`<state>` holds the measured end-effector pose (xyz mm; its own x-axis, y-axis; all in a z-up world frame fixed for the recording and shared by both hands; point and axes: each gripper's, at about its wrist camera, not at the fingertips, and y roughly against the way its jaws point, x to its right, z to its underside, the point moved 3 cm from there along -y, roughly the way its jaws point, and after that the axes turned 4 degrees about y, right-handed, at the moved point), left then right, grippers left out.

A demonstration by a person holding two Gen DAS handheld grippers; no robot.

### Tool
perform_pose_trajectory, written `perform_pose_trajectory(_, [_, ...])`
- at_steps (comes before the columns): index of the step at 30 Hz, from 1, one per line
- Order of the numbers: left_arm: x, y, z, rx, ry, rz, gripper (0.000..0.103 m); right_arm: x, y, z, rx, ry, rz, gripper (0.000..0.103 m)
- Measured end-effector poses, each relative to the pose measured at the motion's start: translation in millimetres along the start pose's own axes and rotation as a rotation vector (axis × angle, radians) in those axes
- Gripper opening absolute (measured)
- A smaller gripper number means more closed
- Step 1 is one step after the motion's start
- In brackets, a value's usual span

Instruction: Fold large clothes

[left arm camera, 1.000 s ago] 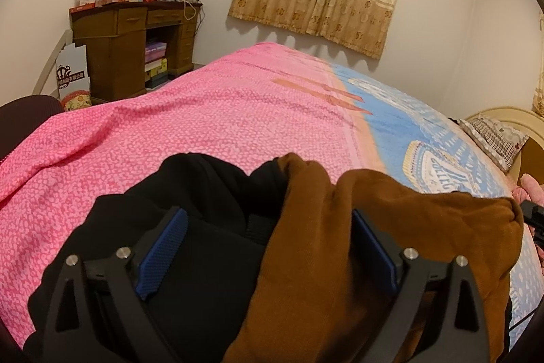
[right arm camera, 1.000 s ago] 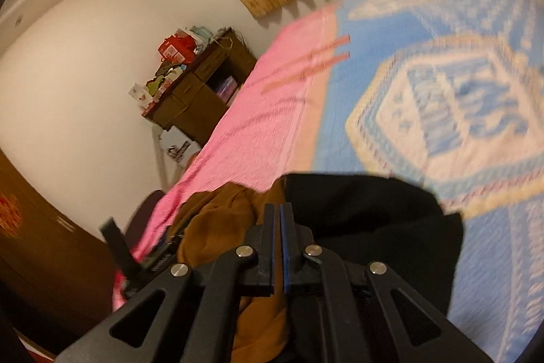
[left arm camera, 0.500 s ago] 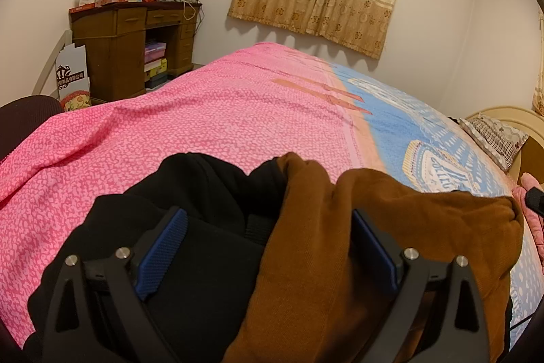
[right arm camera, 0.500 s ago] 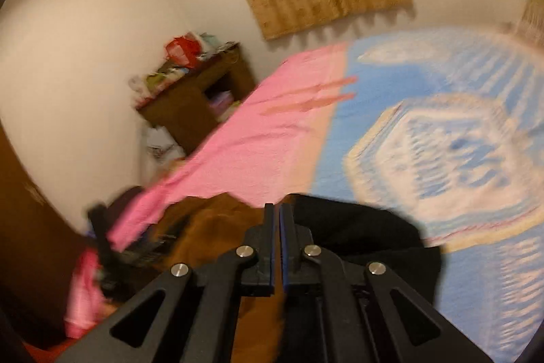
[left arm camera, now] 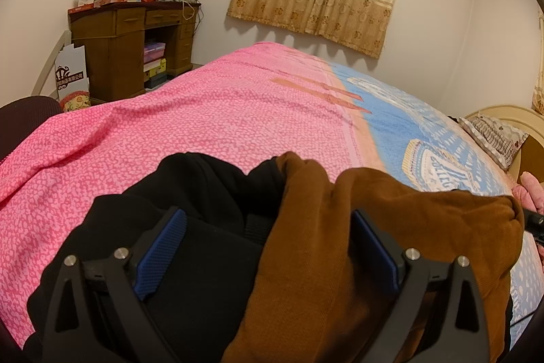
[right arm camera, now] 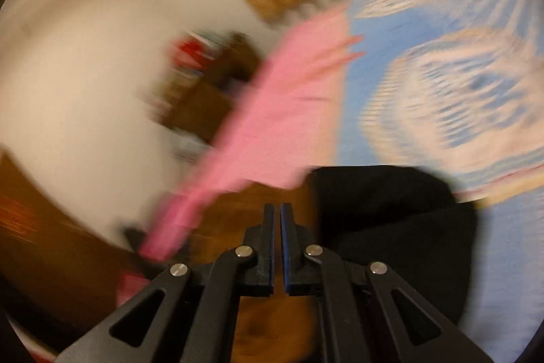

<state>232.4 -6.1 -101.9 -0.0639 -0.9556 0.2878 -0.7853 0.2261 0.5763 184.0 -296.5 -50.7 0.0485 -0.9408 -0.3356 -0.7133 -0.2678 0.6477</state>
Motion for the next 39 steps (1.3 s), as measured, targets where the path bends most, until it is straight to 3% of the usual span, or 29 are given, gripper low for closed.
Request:
perform_pose_trajectory(2, [0,0,0,0.000,-0.003,0.001,0.100,-8,4,2,0.059,0.059,0.062,0.003])
perform_pose_trajectory(6, [0,1,0,-0.001,-0.003,0.001,0.100,-5,27,1,0.247,0.040,-0.029,0.002])
perform_pose_trajectory(12, [1,1,0,0.000,-0.002,0.003,0.100,-21,44,-7,0.285,0.121,-0.043,0.002])
perform_pose_trajectory(13, [1,0,0,0.000,-0.002,0.002,0.100,-23,48,-8,0.295,0.148,-0.018,0.002])
perform_pose_trajectory(16, [1,0,0,0.000,-0.002,0.002,0.100,-43,54,-5,0.321,0.326,0.162,0.002])
perform_pose_trajectory(19, [1,0,0,0.000,-0.002,0.002,0.100,-55,43,-2,0.270,0.445,0.279,0.003])
perform_pose_trajectory(21, [1,0,0,0.000,-0.002,0.001,0.100,-60,37,0,0.218,0.485,0.262,0.003])
perform_pose_trajectory(24, [1,0,0,0.000,-0.001,0.002,0.100,-63,37,2,0.224,0.464,0.180,0.003])
perform_pose_trajectory(26, [1,0,0,0.000,-0.001,0.002,0.100,-65,41,3,0.258,0.457,0.170,0.003])
perform_pose_trajectory(31, [1,0,1,0.000,-0.001,0.001,0.100,-45,40,-3,0.253,0.168,0.027,0.003])
perform_pose_trajectory(33, [1,0,1,0.000,-0.002,0.001,0.100,-40,32,-6,0.210,0.096,0.065,0.003])
perform_pose_trajectory(34, [1,0,1,-0.001,-0.003,0.000,0.100,-41,31,-6,0.213,0.096,0.105,0.003])
perform_pose_trajectory(38, [5,-1,2,-0.010,-0.024,-0.024,0.101,-54,44,-1,0.325,0.116,0.005,0.003])
perform_pose_trajectory(39, [5,0,2,-0.012,-0.028,-0.025,0.101,-60,50,0,0.350,0.143,0.026,0.003])
